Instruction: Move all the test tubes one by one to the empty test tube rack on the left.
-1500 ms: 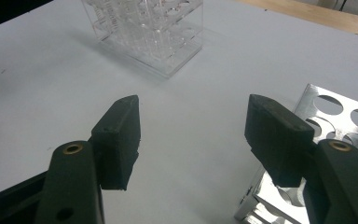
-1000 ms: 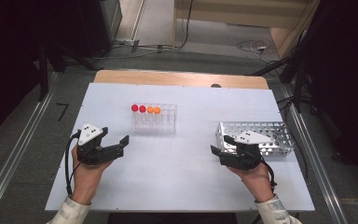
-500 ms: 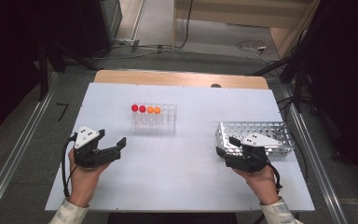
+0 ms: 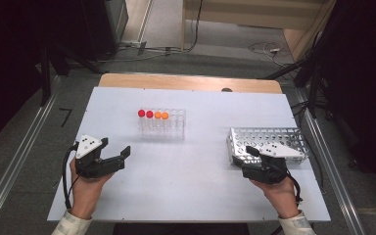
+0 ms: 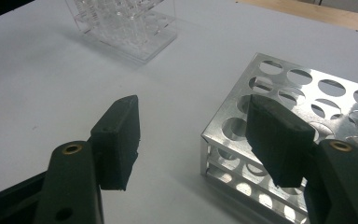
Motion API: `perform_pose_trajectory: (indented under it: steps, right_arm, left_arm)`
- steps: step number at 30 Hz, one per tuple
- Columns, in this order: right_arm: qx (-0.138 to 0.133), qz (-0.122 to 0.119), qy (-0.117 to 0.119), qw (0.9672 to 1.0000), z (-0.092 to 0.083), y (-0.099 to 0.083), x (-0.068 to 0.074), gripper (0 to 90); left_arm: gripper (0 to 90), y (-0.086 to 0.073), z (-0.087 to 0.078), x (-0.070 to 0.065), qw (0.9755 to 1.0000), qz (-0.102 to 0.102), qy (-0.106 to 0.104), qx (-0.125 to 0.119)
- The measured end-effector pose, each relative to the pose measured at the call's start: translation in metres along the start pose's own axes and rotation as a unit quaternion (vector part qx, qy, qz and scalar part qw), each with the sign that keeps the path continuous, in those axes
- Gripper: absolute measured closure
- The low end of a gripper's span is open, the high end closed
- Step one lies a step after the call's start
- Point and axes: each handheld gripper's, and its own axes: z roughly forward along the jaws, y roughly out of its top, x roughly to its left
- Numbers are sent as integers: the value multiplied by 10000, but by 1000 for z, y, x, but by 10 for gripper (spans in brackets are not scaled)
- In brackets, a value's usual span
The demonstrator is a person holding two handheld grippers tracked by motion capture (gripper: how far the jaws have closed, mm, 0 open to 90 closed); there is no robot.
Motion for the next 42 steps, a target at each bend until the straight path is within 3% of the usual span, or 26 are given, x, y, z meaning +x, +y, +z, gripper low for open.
perform_pose_trajectory:
  steps: [12, 42]
  right_arm:
    - [-4, 78, -80, 9999, -8, -7, -8, 338]
    - [15, 249, -293, 9993, -23, -21, -24, 337]
  left_arm:
    - [177, -4, -3, -1, 10000, 10, -16, 16]
    - [177, -16, -13, 12, 9999, -101, 117, 70]
